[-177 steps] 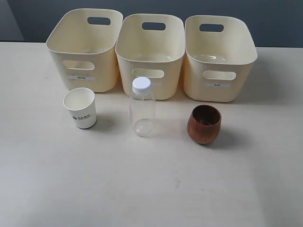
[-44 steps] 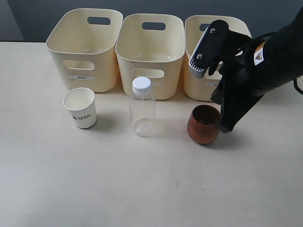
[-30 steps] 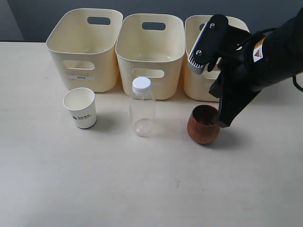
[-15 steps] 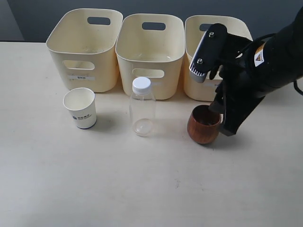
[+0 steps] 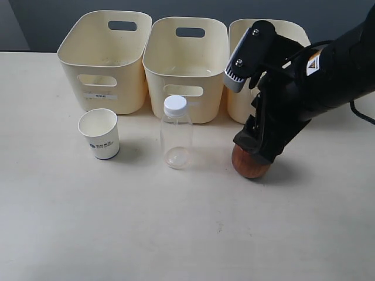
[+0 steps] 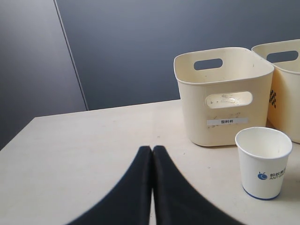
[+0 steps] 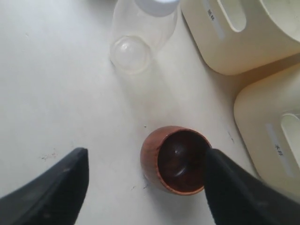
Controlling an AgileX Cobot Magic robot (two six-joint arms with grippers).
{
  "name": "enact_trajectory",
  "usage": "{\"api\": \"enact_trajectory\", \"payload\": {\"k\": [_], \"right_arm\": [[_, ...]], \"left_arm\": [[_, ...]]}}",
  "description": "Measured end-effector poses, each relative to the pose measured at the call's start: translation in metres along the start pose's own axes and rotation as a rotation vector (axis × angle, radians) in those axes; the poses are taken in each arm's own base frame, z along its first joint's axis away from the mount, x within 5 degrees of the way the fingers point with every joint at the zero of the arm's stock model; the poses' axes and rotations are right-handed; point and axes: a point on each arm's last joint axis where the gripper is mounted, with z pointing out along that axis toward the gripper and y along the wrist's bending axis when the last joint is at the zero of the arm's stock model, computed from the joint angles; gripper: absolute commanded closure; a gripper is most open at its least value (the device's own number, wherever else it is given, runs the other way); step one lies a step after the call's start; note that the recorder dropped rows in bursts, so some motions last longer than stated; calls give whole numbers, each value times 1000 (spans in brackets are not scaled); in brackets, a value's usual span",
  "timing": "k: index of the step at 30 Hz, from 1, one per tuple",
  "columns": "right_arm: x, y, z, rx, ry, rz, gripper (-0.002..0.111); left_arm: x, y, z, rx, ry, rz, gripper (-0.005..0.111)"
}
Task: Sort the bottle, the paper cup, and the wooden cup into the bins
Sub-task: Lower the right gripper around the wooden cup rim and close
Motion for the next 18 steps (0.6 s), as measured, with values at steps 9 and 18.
{"api": "enact_trajectory", "payload": {"k": [9,18], "right_arm": [[-1,-1,0,8,-14,-15,42],[-1,-1,0,8,-14,-20,42]], "left_arm": [[0,0,0,0,0,0,107],[0,0,0,0,0,0,107]]}}
